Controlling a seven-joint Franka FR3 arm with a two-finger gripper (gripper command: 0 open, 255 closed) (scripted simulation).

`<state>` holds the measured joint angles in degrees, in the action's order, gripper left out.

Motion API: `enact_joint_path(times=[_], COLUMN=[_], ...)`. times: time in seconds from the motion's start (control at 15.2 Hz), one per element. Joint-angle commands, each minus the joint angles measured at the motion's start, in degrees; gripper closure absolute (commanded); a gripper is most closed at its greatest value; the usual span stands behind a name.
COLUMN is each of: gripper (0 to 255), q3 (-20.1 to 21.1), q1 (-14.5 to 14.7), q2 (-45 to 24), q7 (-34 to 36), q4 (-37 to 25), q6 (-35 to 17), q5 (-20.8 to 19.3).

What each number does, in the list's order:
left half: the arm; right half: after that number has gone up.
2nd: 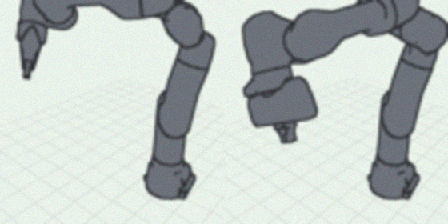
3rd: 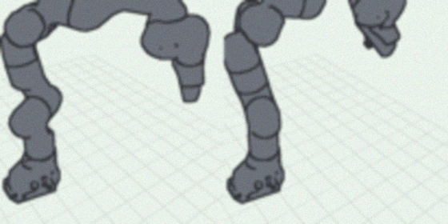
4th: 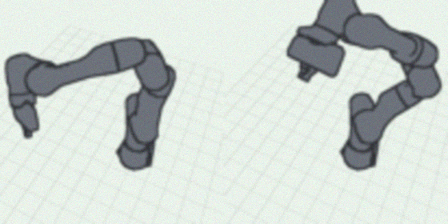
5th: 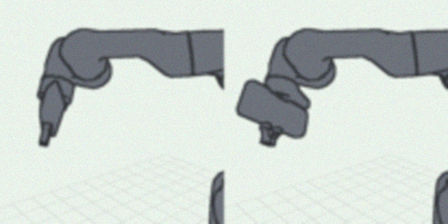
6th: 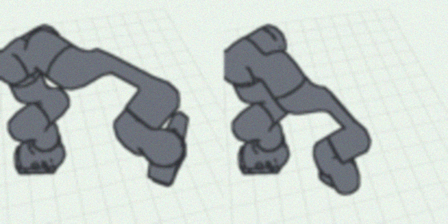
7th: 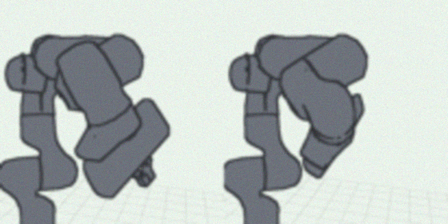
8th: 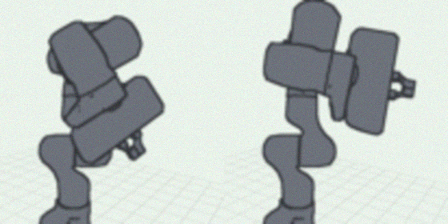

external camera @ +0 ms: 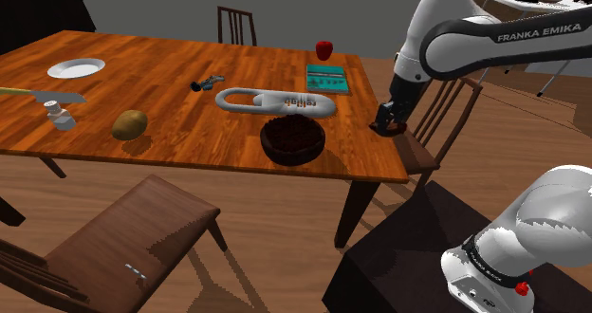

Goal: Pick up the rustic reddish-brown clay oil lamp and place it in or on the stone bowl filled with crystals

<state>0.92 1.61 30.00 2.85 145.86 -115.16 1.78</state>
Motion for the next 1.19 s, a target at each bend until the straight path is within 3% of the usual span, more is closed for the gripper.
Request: enact_joint_path(times=[0.0, 0.59, 1.12], gripper=[255, 255, 255], q3=[0.02, -0.04, 6.04], q1=[0.01, -0.01, 2.82], q2=[0.33, 1.59, -12.67], q7=[0.08, 0.21, 8.28], q4=[-1.52, -6.95, -19.3], q6=[1.87, 8.56, 6.37], q5=[-0.01, -0.1, 1.72])
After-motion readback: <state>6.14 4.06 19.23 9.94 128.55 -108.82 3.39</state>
